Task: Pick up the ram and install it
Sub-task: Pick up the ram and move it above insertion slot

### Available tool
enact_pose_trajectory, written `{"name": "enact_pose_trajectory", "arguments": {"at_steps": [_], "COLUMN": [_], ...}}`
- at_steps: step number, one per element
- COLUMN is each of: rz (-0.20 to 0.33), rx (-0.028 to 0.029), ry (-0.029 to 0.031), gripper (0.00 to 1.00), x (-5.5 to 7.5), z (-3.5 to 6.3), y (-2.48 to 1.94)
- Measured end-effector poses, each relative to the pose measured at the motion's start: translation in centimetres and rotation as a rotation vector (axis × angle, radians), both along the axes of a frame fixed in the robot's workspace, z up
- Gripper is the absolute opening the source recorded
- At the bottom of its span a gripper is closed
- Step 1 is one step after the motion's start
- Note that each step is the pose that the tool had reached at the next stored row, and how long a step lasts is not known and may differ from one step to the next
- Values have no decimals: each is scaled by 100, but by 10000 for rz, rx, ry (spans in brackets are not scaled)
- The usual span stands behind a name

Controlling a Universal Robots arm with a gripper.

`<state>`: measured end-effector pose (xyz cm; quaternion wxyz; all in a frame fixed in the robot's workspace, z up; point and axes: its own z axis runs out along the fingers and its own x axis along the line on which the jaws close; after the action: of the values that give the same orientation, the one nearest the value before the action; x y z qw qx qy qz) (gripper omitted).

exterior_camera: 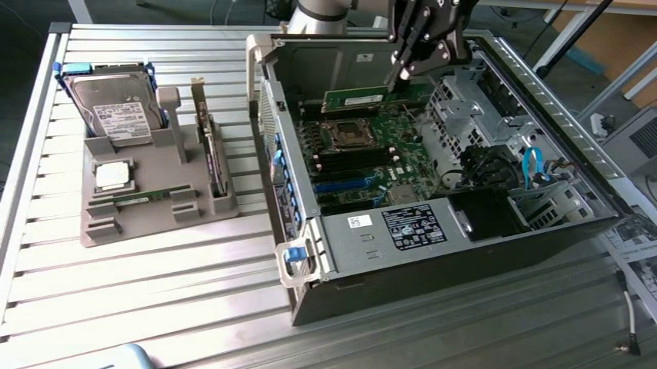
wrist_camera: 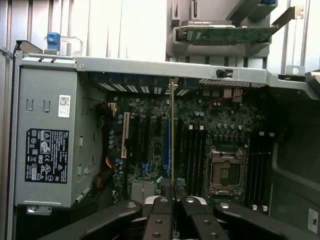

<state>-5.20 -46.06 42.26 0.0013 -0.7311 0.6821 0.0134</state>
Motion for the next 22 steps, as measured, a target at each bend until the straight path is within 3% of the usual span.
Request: {"name": "enact_pose_trajectory", "arguments": {"at_steps": [10, 22], "rz": [-31, -571], "rx": [1, 3], "ry": [17, 53], "gripper": [12, 12], "x": [60, 85], "z": [-1, -6], "y": [0, -1]}}
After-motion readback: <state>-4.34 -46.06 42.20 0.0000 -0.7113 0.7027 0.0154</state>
